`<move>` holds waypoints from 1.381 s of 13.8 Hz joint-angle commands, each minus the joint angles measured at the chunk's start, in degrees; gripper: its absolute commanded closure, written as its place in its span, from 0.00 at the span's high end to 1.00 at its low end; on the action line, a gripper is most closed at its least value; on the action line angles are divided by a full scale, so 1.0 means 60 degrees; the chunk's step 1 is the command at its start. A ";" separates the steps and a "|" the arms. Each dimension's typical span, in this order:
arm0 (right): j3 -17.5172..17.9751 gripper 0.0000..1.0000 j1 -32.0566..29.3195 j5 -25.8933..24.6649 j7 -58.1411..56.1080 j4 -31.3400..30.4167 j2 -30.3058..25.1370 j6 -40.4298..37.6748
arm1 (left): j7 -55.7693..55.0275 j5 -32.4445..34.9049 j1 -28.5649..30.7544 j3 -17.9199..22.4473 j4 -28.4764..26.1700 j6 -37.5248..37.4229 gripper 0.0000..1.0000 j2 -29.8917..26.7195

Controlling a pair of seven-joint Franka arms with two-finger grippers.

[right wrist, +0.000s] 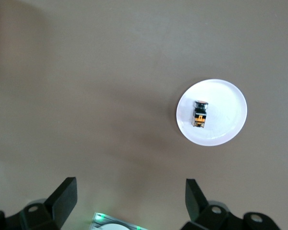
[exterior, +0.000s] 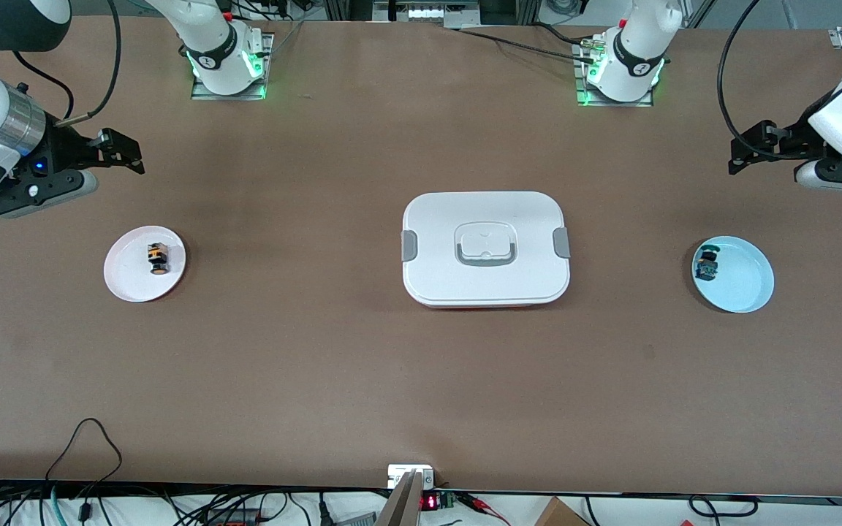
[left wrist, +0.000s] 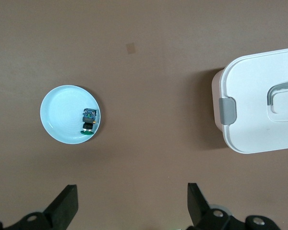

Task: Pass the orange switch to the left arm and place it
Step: 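Move the right gripper down toward the orange switch on the white plate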

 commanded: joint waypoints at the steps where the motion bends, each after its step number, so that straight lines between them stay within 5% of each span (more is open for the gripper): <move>1: -0.0018 1.00 -0.0101 -0.0090 -0.1759 -0.0315 -0.0017 0.0149 | 0.0008 -0.0092 0.0043 -0.0013 0.0098 -0.0128 1.00 0.0005; 7: -0.0033 1.00 -0.0422 -0.0177 -0.4614 -0.1294 0.0189 0.0909 | 0.0023 -0.0092 0.0043 -0.0013 0.0098 -0.0128 1.00 0.0005; 14: -0.0047 1.00 -0.1433 -0.0732 -0.9112 -0.4341 0.0100 0.4802 | 0.0023 -0.0092 0.0043 -0.0013 0.0098 -0.0142 1.00 0.0005; 19: -0.0033 1.00 -0.1975 -0.0910 -1.2189 -0.4930 0.1240 0.6637 | 0.0023 -0.0092 0.0043 -0.0013 0.0098 -0.0142 1.00 0.0005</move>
